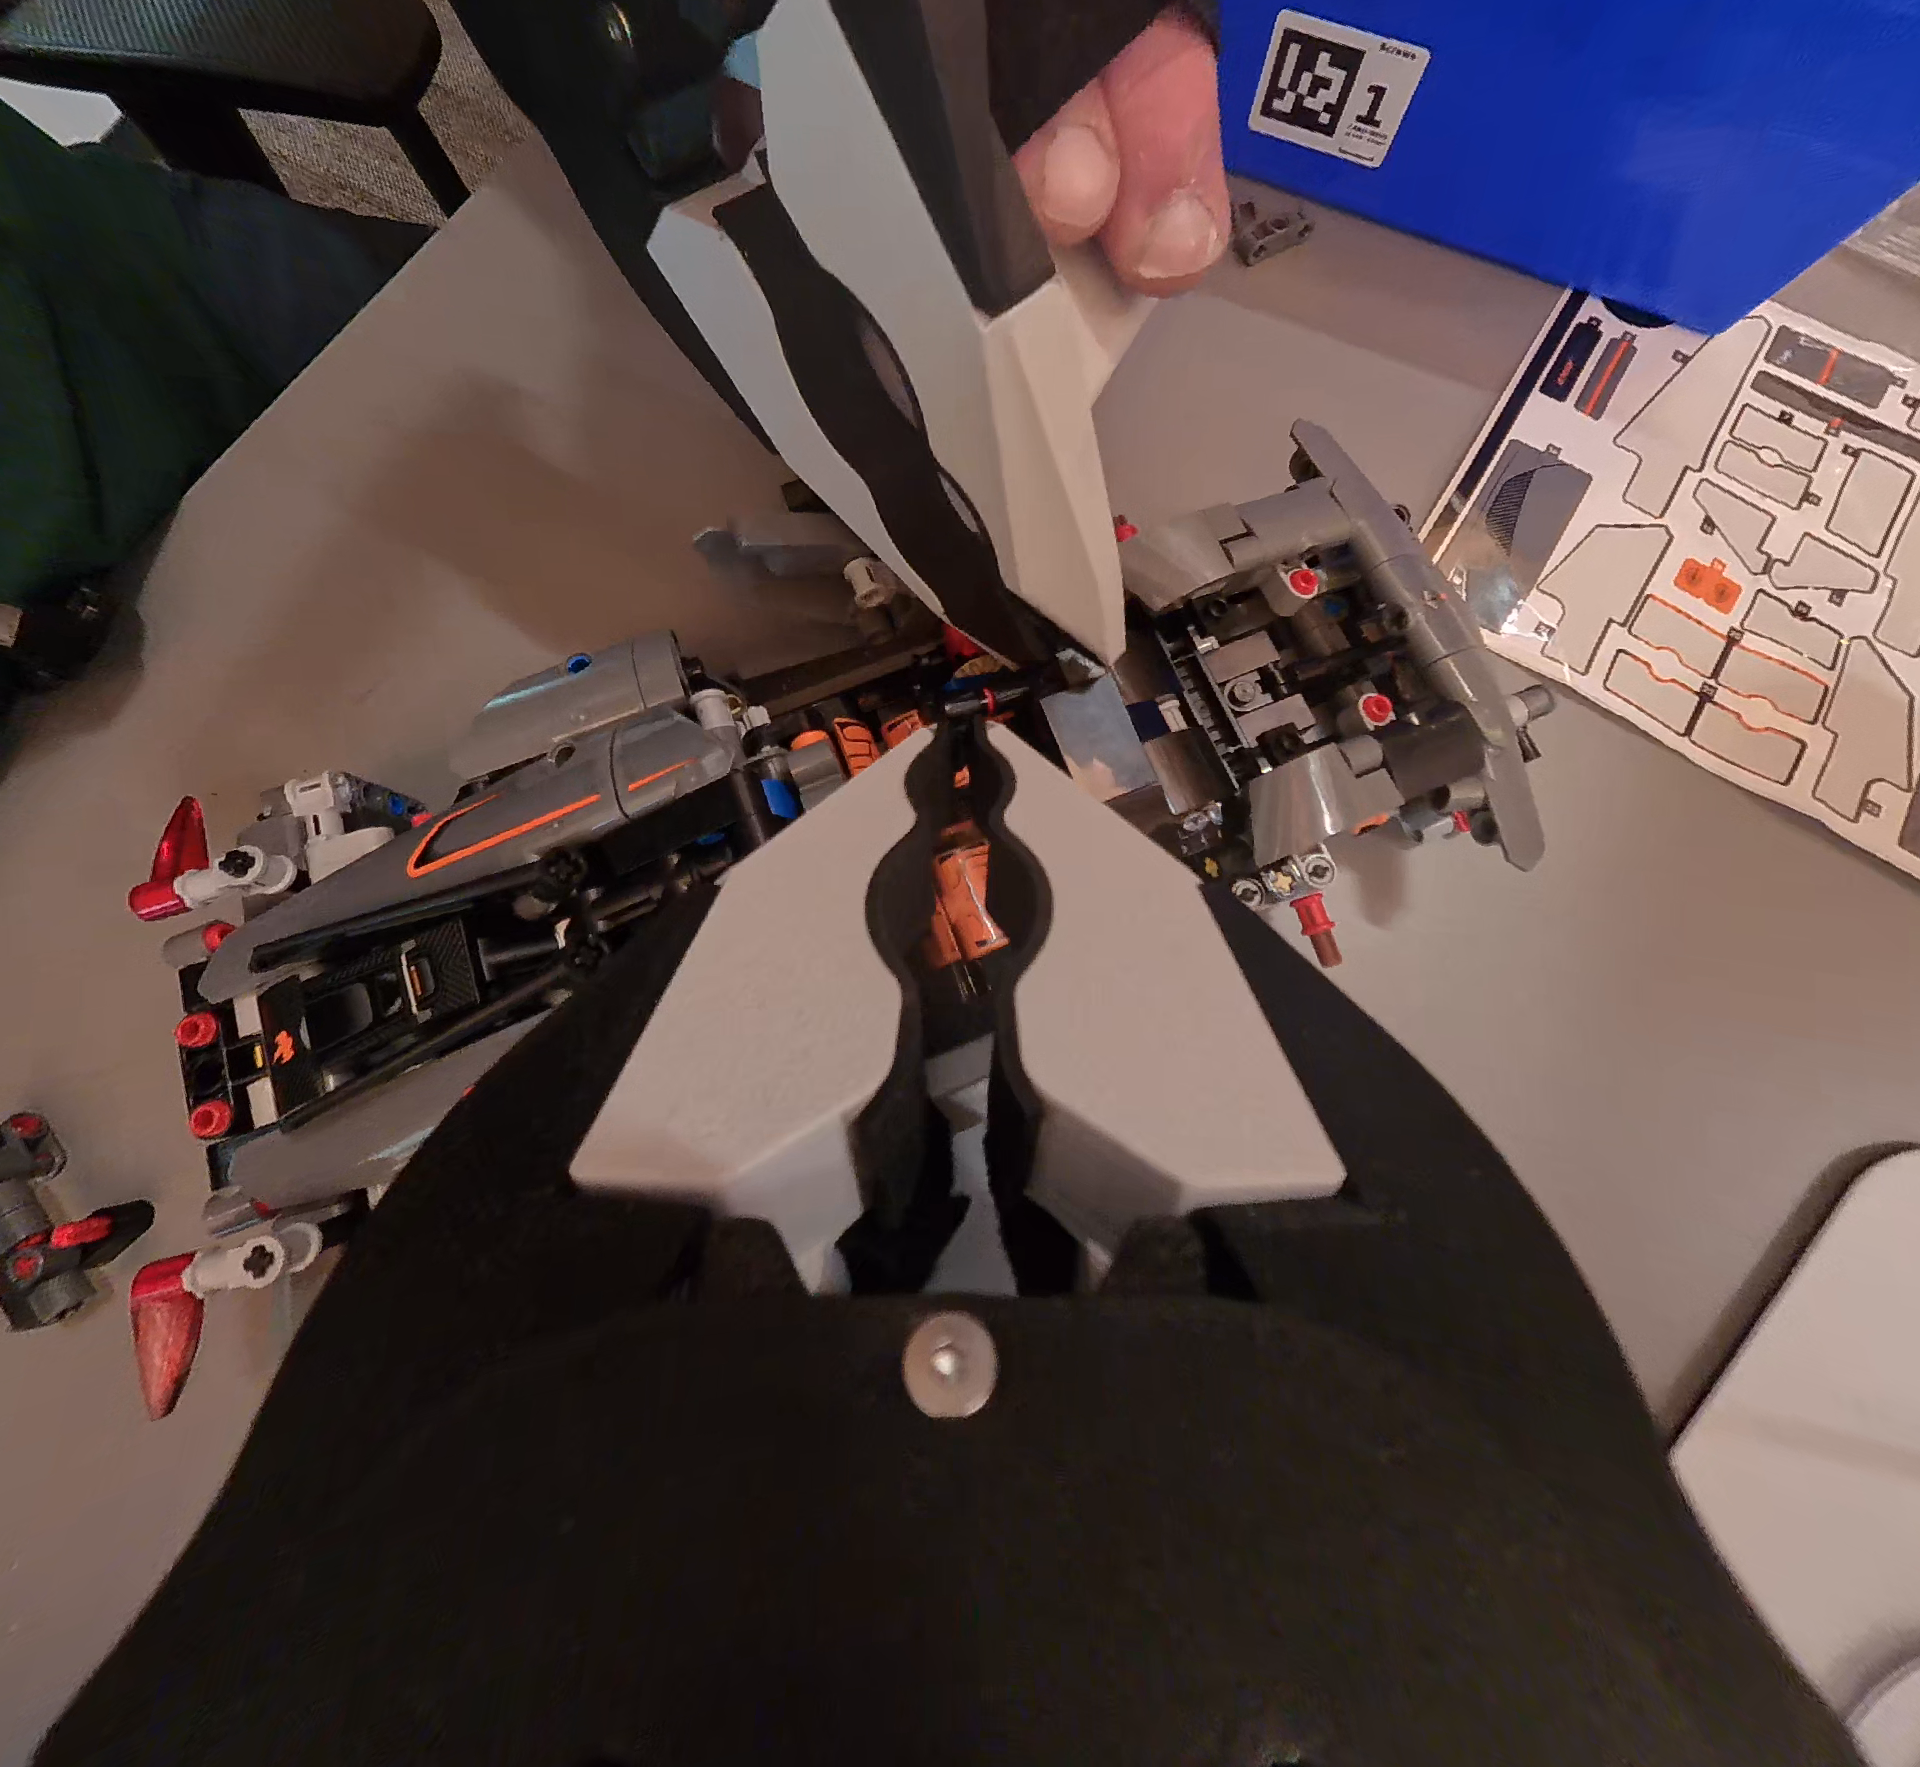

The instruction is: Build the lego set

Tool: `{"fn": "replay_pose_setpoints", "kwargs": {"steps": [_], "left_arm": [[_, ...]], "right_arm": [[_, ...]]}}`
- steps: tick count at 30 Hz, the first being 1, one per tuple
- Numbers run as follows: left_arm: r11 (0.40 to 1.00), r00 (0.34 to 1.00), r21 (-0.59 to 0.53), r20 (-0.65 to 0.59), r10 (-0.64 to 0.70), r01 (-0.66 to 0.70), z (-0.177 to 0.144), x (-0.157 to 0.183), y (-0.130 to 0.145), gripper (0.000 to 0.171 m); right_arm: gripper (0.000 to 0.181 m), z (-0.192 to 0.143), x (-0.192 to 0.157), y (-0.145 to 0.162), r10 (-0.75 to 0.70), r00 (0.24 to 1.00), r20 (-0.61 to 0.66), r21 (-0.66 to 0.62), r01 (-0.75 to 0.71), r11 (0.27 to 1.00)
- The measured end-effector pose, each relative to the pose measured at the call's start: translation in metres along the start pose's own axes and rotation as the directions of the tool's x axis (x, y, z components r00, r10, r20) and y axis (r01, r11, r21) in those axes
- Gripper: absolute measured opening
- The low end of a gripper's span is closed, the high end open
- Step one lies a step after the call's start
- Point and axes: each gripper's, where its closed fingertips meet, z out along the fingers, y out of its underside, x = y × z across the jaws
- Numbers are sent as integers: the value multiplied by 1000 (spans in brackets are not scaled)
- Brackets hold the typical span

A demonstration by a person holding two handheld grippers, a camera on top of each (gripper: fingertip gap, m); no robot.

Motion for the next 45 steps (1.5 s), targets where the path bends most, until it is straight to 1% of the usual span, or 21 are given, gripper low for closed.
{"fn": "replay_pose_setpoints", "kwargs": {"steps": [4, 9, 13, 15, 22, 30, 35, 37, 43, 45], "left_arm": [[999, 999, 25, -34, -28, 28, 0, 0, -4, 20], [1000, 999, 17, -42, -20, 20, 3, -1, -5, 24], [1000, 999, 20, -39, -20, 21, 5, 0, -5, 21], [999, 999, 23, -42, -29, 30, 6, 2, -6, 16], [998, 999, 29, -12, -47, 47, 9, 0, -6, 14], [999, 1000, 35, 23, -20, 19, 9, 1, -6, 8], [998, 998, 34, 40, -47, 45, 9, -1, -7, 8], [999, 998, 31, 59, -29, 28, 9, -2, -7, 8], [998, 995, 45, 86, -49, 45, 8, -4, -8, 8], [998, 994, 49, 96, -53, 48, 8, -5, -8, 7]], "right_arm": [[0, -1, 1, -1, 1, 1000, -4, 10, -1, 1000], [0, -1, 1, 0, 0, 1000, -6, 12, 0, 1000], [0, -1, 1, -1, 2, 1000, -7, 19, -2, 1000], [0, -2, 2, 0, 4, 1000, -8, 18, -3, 1000], [0, -3, 3, 1, 10, 1000, -8, 17, -10, 1000], [0, -5, 5, 1, 30, 999, -16, 19, -29, 999], [0, -7, 7, 1, 27, 999, -30, 17, -26, 1000], [0, -7, 6, 0, 34, 999, -29, 27, -33, 999], [1, -10, 8, -4, 49, 998, -43, 56, -47, 997], [5, -13, 8, -5, 64, 997, -38, 74, -61, 995]]}}
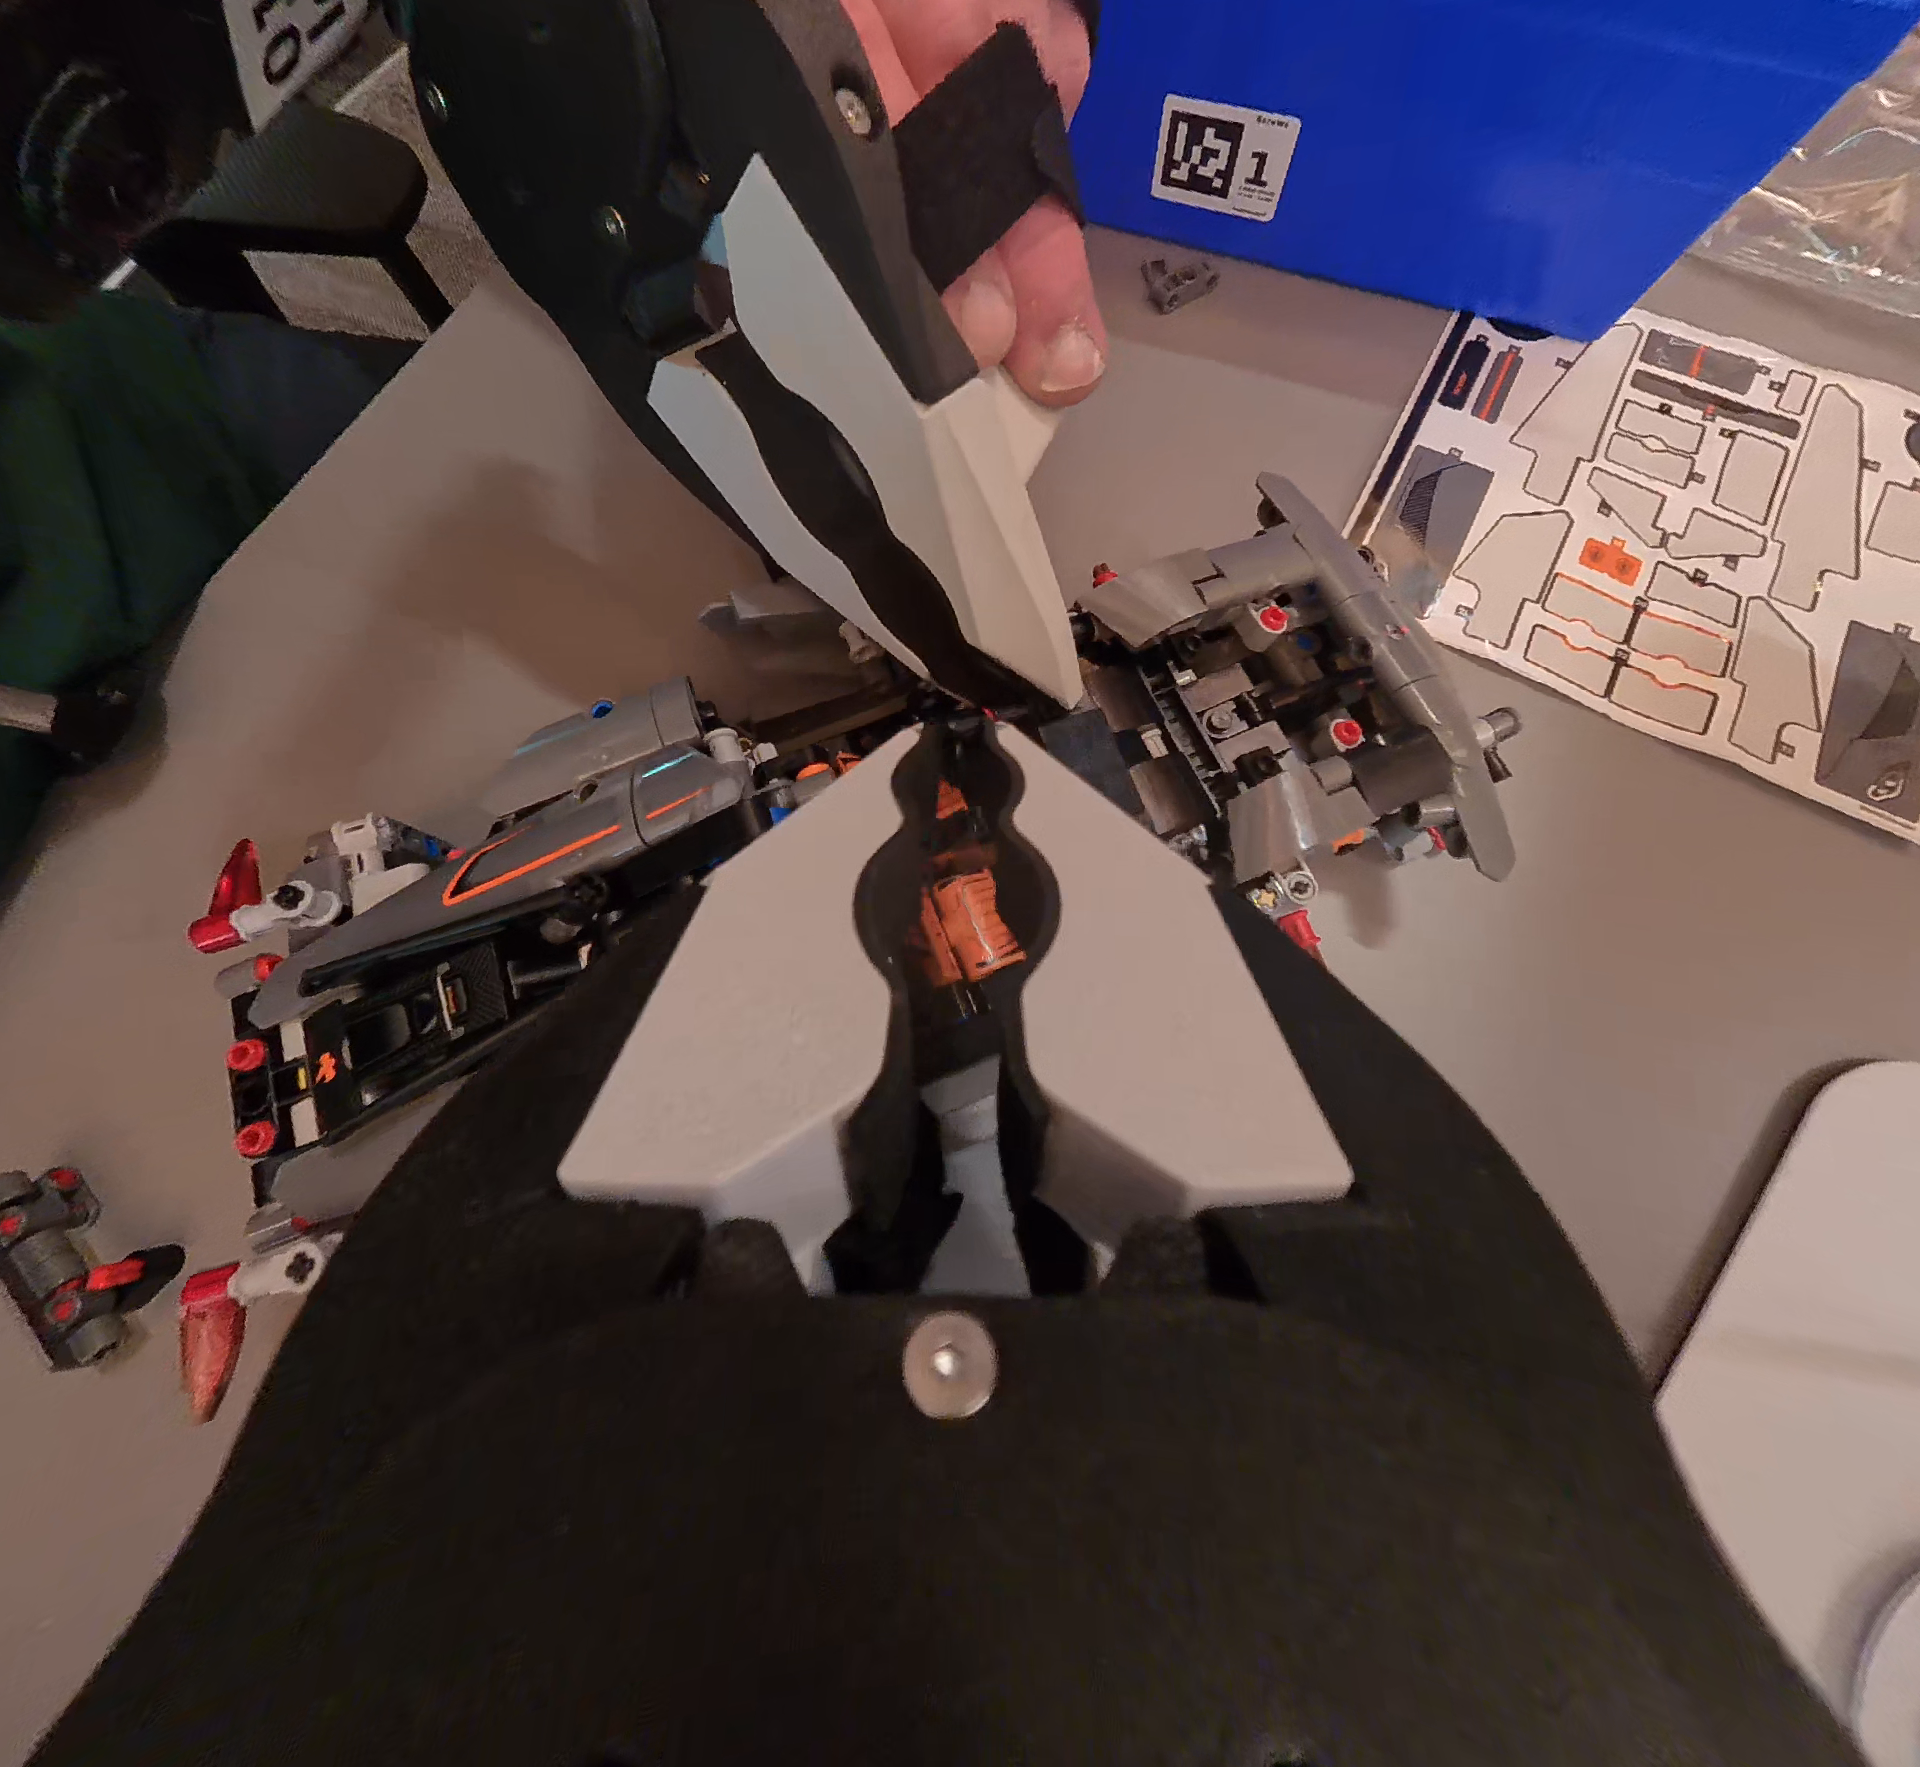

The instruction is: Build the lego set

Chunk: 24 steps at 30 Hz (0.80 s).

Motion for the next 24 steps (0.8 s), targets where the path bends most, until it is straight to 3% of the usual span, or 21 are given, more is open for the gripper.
{"fn": "replay_pose_setpoints", "kwargs": {"steps": [7, 11, 24], "left_arm": [[1000, 999, 9, 32, 0, -1, 0, -1, -1, 8], [1000, 999, 8, 49, 3, -4, 0, -2, -2, 7], [1000, 994, 11, 112, -13, 11, 0, -4, -1, 8]], "right_arm": [[17, -9, 19, 3, 25, 996, -90, 18, -23, 1000], [4, 1, 27, 10, -44, 989, -141, -56, 37, 998], [0, 4, 23, 9, 30, 1000, -1, -65, -30, 997]]}}
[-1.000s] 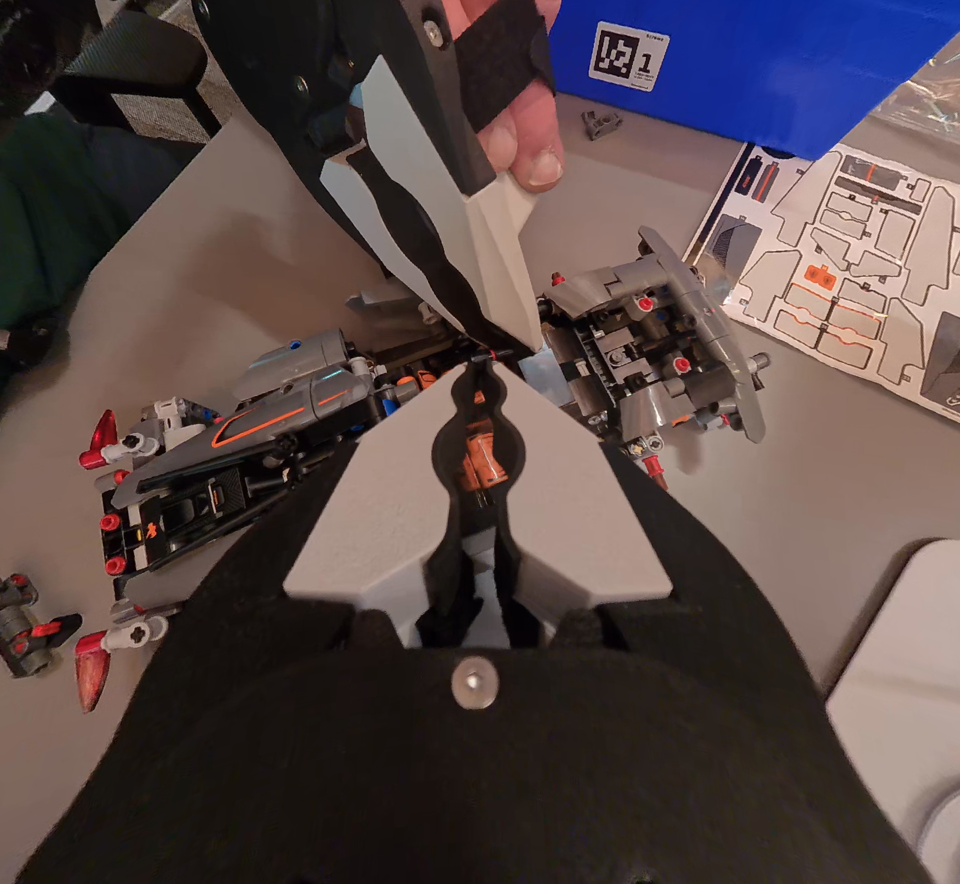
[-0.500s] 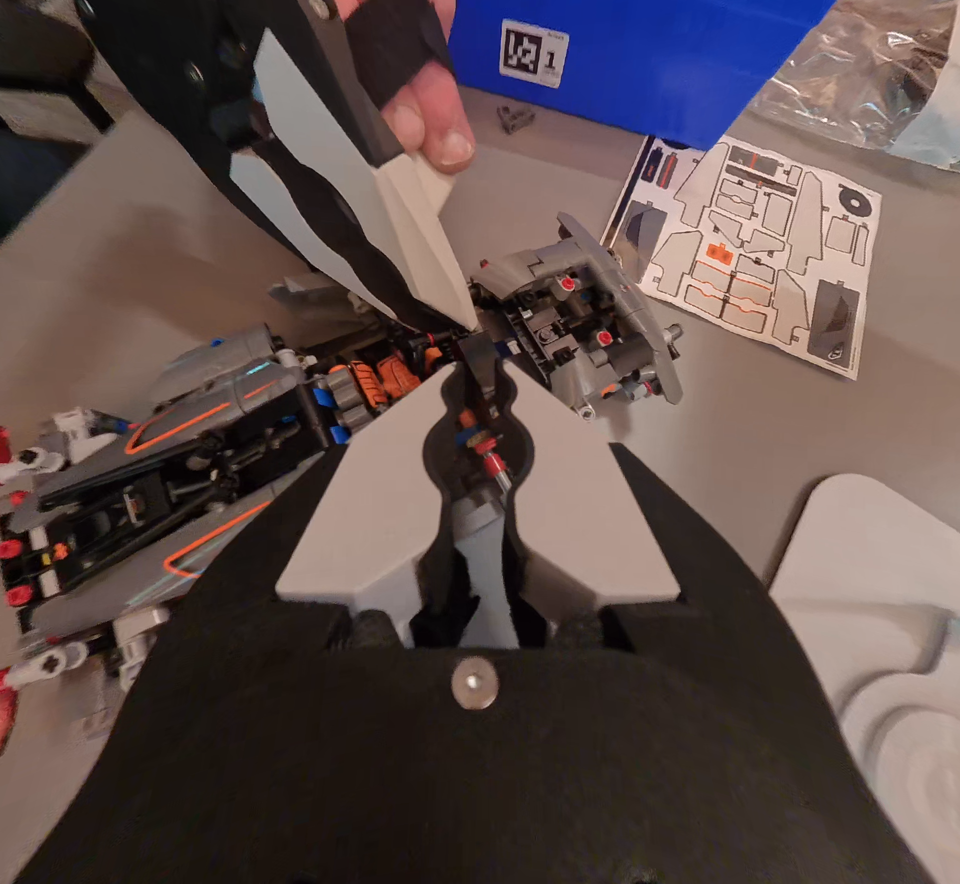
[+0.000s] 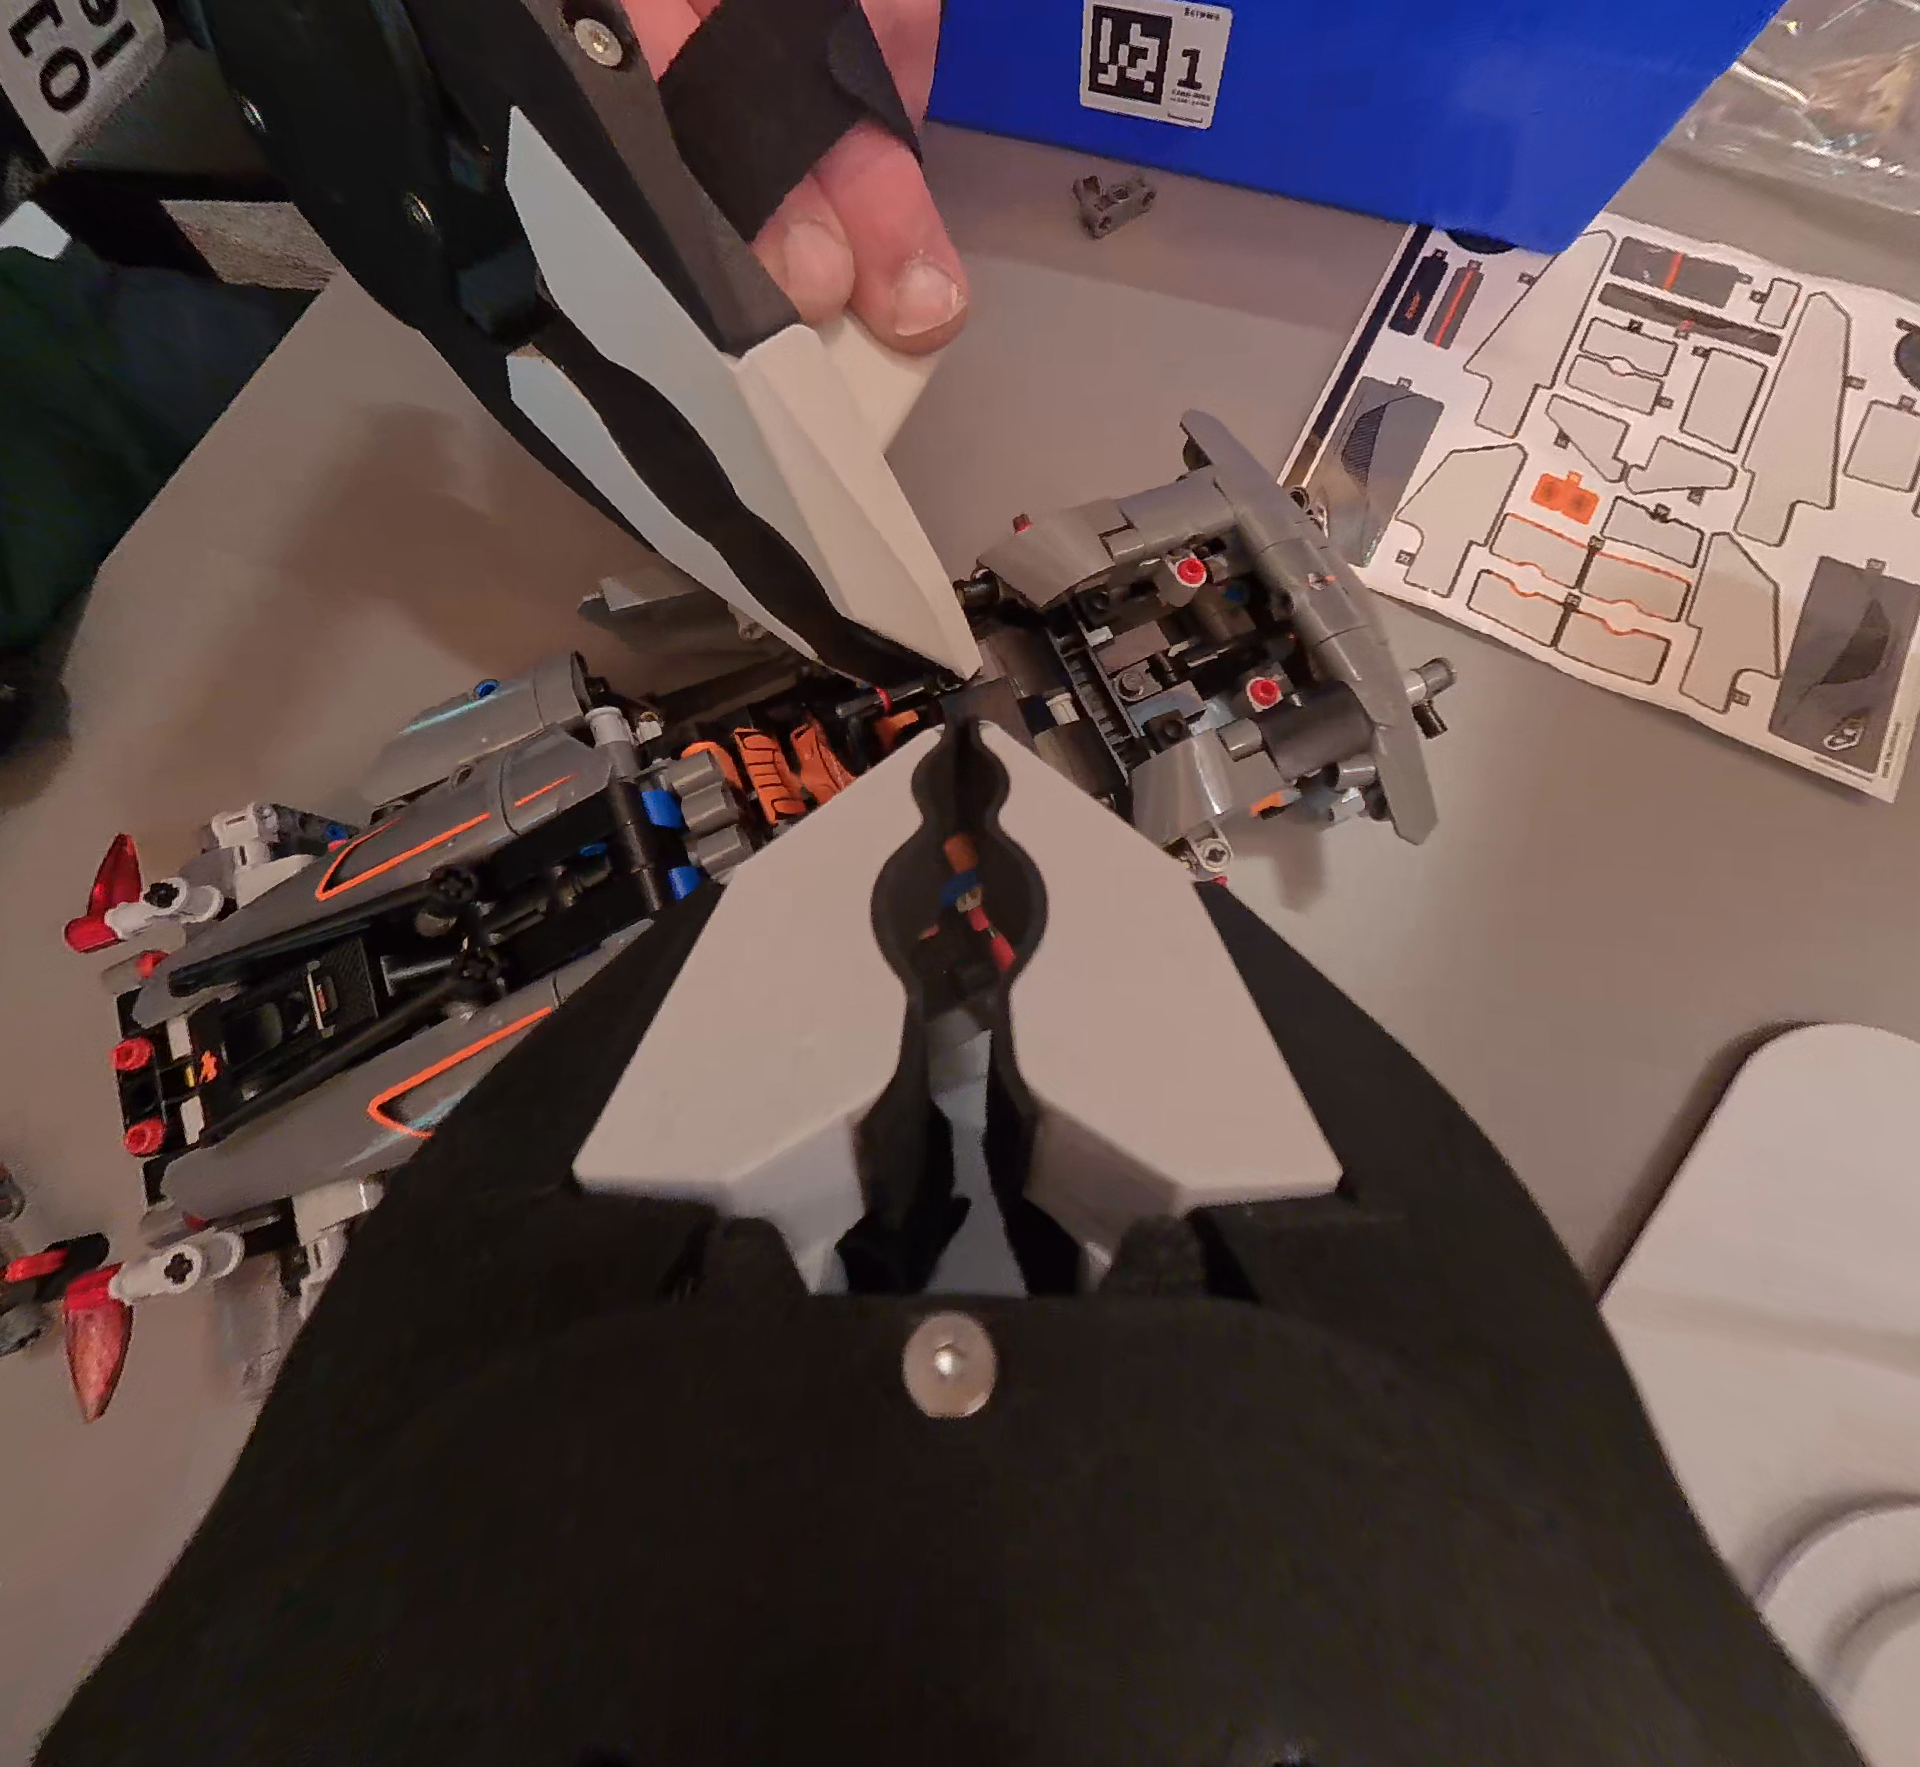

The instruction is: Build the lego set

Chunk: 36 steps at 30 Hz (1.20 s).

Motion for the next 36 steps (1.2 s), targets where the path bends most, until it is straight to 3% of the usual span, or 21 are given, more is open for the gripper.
{"fn": "replay_pose_setpoints", "kwargs": {"steps": [30, 36], "left_arm": [[1000, 993, 2, 121, 0, 0, 0, -3, -3, 7], [1000, 994, 5, 113, -11, 10, 1, -1, -2, 7]], "right_arm": [[0, 1, -5, -10, 262, 914, 311, 141, -317, 938], [0, -8, 4, -18, 260, 926, 274, 201, -319, 926]]}}
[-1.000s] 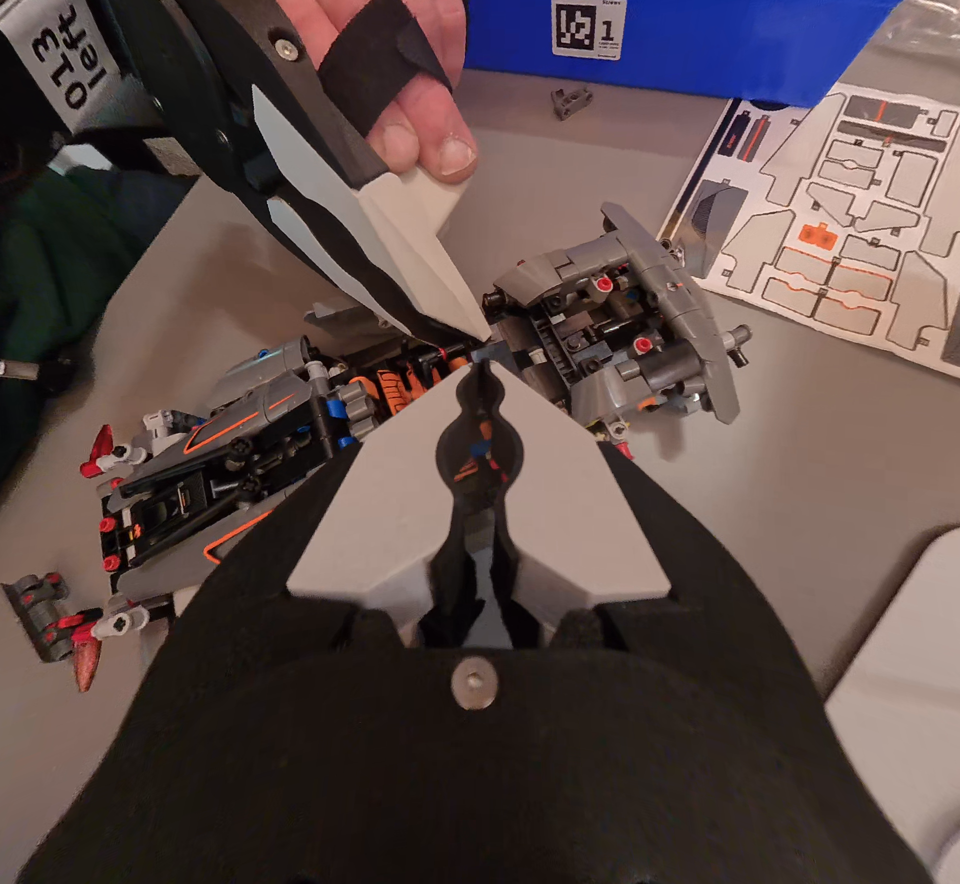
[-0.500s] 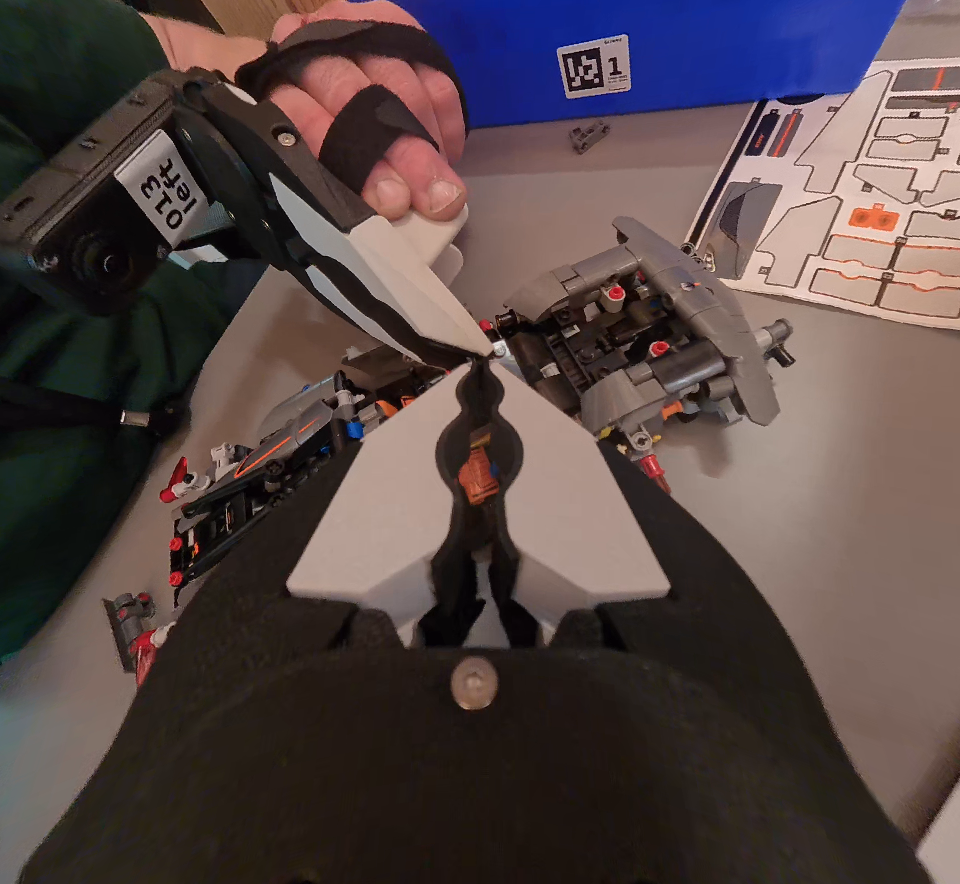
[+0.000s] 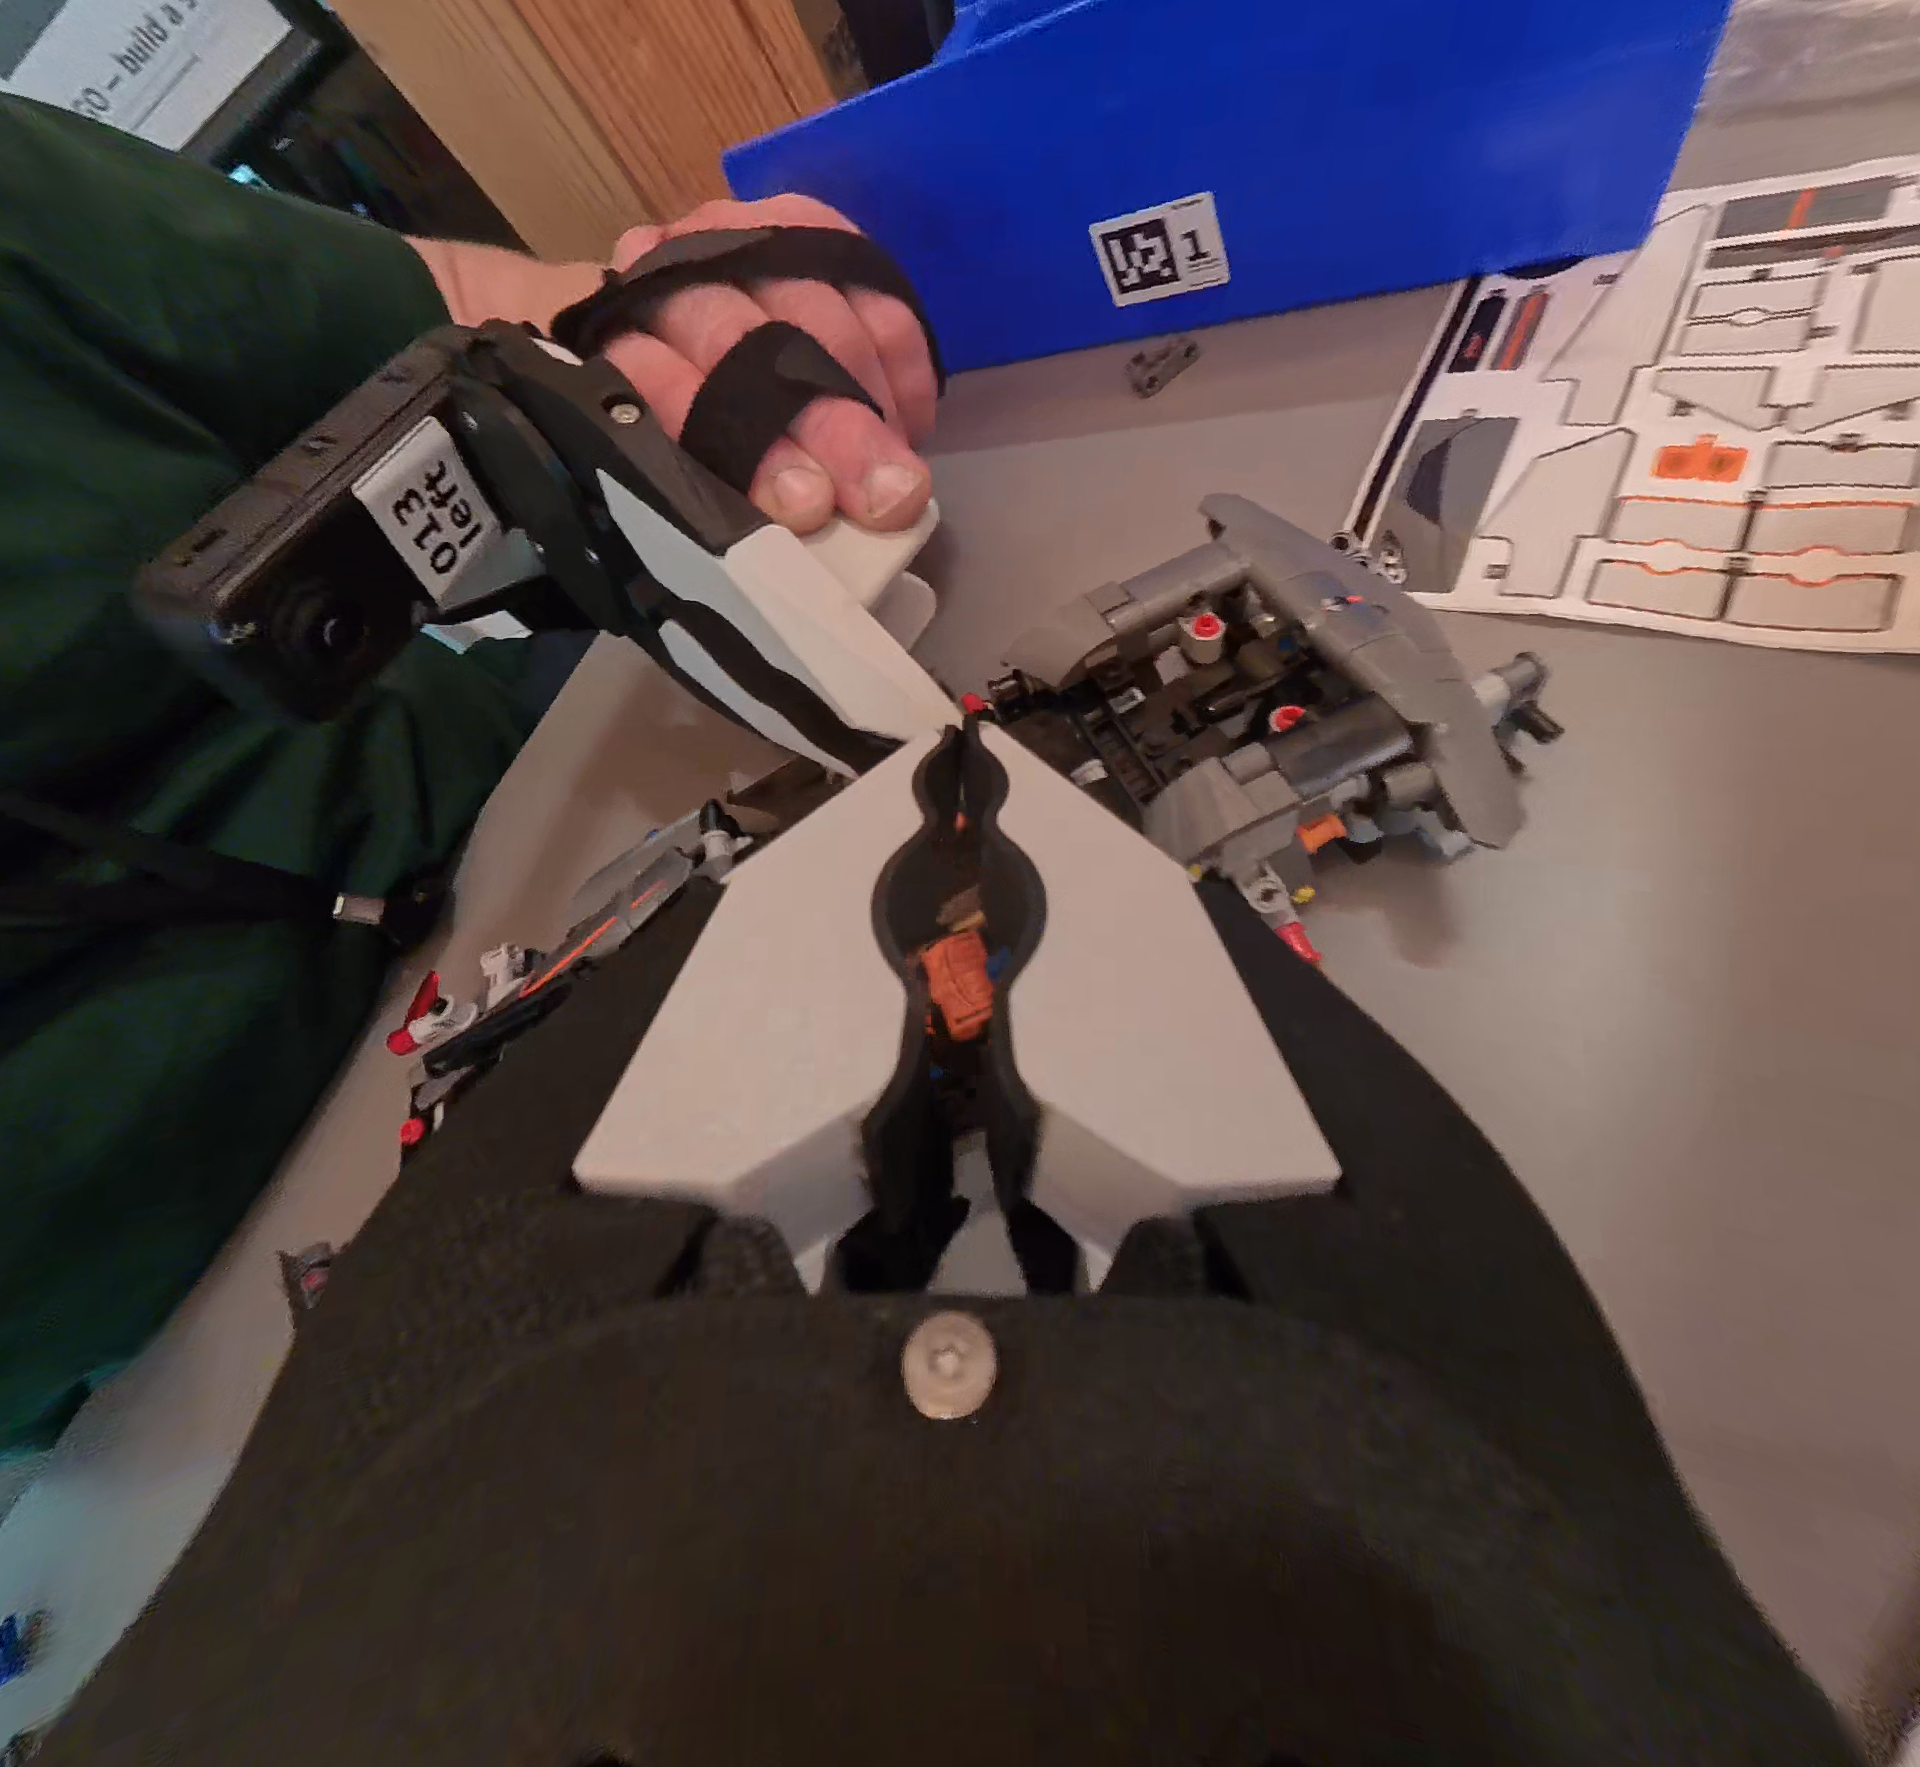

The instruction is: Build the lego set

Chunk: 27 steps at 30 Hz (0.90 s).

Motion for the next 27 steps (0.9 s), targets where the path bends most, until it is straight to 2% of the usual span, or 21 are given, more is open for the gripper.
{"fn": "replay_pose_setpoints", "kwargs": {"steps": [2, 5, 11, 27], "left_arm": [[1000, 1000, -2, 2, -4, 4, -1, 0, 0, 7], [1000, 1000, -2, 2, -8, 8, -1, -1, 1, 7], [1000, 1000, 3, -4, -25, 25, -1, -1, 0, 7], [999, 999, -10, 21, -38, 39, 1, -5, -2, 7]], "right_arm": [[0, -5, 3, -2, -9, 1000, -27, 10, 9, 1000], [0, -5, 11, 4, -41, 995, -89, -40, 37, 998], [0, 2, 13, 15, -85, 989, -117, -111, 72, 991], [0, 6, 2, 9, -85, 991, -103, -16, 84, 996]]}}
